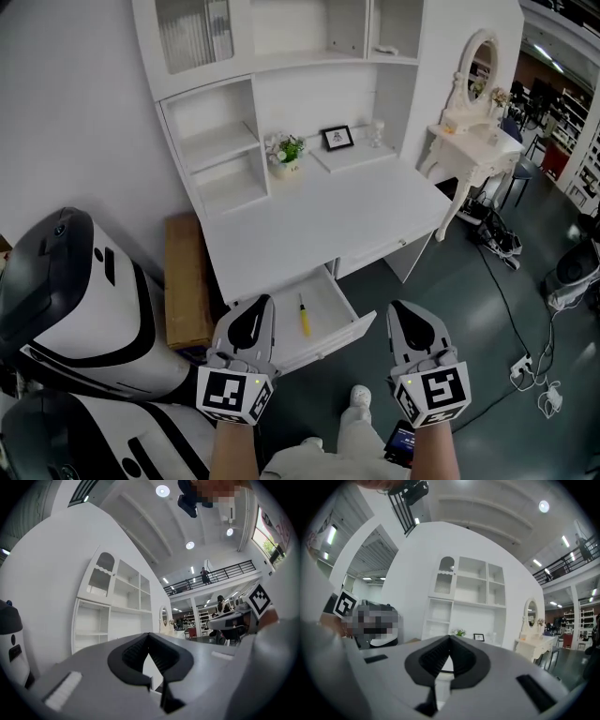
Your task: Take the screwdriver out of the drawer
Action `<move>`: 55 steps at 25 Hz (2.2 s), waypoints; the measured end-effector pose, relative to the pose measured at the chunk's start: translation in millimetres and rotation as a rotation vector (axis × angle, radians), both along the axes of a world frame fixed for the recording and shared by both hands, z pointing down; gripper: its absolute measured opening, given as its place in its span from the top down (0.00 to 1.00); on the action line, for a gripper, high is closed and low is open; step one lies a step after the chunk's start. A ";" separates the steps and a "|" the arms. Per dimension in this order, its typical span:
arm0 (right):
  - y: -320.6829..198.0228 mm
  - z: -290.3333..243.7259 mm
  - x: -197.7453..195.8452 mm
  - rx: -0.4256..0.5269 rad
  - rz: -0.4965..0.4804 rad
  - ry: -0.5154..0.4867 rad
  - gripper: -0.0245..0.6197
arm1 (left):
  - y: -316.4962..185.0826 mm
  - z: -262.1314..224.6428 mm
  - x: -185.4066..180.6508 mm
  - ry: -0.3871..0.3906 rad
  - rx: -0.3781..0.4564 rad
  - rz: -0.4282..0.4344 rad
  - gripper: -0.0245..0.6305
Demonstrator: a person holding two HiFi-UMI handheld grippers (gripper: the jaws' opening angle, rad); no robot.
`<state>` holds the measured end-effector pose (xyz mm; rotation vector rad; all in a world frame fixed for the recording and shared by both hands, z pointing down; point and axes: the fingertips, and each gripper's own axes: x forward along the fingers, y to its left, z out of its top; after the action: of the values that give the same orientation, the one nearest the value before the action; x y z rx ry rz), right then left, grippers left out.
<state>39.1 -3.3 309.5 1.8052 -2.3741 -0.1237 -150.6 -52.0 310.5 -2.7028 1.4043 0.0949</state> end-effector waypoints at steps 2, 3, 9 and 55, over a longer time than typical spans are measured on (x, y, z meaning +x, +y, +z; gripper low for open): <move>-18.4 2.8 9.7 -0.007 -0.022 -0.003 0.95 | -13.4 3.2 8.4 -0.003 -0.007 -0.020 0.95; -28.0 4.7 14.8 -0.010 -0.033 -0.006 0.95 | -20.4 5.1 12.3 -0.008 -0.012 -0.033 0.95; -83.7 8.3 42.4 -0.028 -0.116 -0.007 0.95 | -62.3 13.4 37.5 -0.052 -0.037 -0.096 0.95; -200.9 141.4 98.2 -0.356 -0.234 -0.006 0.95 | -152.5 183.8 77.2 -0.051 -0.579 -0.260 0.65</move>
<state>137.3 -204.2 451.0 1.3695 -2.4146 0.2625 -73.4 -204.5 494.4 -2.8650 2.0058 -0.4660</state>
